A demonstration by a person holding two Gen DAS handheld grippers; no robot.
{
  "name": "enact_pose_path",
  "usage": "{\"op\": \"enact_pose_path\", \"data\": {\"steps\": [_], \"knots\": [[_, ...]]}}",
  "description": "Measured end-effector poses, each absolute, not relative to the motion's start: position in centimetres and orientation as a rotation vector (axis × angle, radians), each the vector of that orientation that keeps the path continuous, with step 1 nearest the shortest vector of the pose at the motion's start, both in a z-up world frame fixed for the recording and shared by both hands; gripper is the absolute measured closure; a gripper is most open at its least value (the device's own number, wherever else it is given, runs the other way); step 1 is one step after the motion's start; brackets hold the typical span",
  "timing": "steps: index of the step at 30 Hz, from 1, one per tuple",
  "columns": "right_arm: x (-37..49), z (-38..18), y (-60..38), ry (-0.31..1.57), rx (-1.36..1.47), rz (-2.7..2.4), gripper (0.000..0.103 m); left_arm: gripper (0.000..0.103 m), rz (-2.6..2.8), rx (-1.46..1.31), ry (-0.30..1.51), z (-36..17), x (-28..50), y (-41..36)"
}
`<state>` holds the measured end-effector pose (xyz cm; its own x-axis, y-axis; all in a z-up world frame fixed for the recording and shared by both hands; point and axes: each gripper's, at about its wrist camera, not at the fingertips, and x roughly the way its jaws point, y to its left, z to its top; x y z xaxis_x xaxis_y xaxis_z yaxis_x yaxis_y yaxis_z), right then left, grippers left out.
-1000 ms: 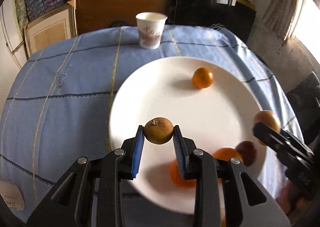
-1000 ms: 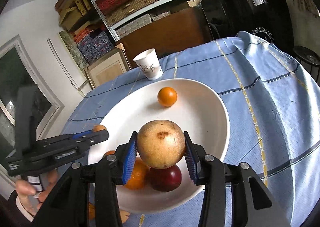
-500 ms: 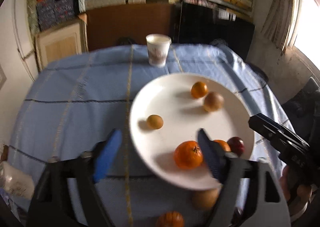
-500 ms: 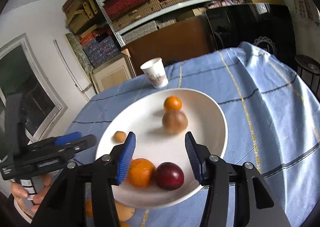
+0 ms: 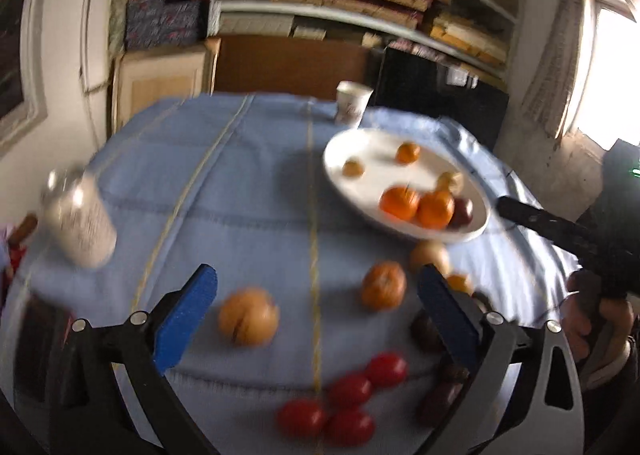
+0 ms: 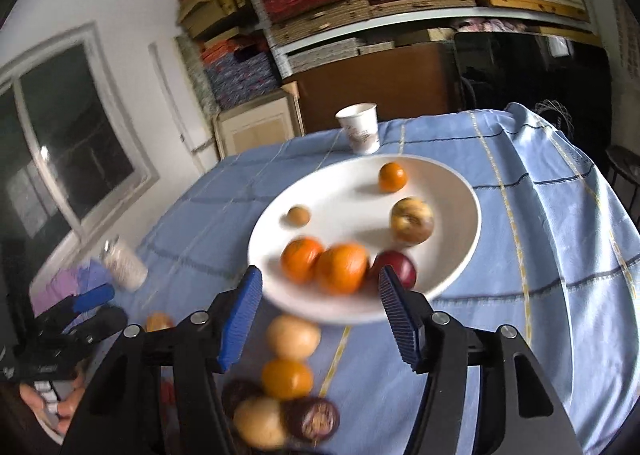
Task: Organize fruits
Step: 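Pull both open tools back from the plate toward the remaining fruits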
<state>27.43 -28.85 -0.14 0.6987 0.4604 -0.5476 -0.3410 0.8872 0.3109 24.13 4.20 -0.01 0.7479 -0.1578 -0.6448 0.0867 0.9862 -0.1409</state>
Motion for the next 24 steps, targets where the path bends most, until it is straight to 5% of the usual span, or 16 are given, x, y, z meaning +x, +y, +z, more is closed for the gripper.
{"op": "enact_pose_path", "data": {"steps": [10,24], "knots": [[20.2,-2.2,-26.4,0.716,-0.108,0.520,0.034,0.005,-0.013,-0.073,0.641,0.2,20.7,5.8],[19.6,-4.9,-26.2,0.854,-0.147,0.512,0.037,0.005,0.000,-0.125,0.684,-0.3,20.8,7.3]]}}
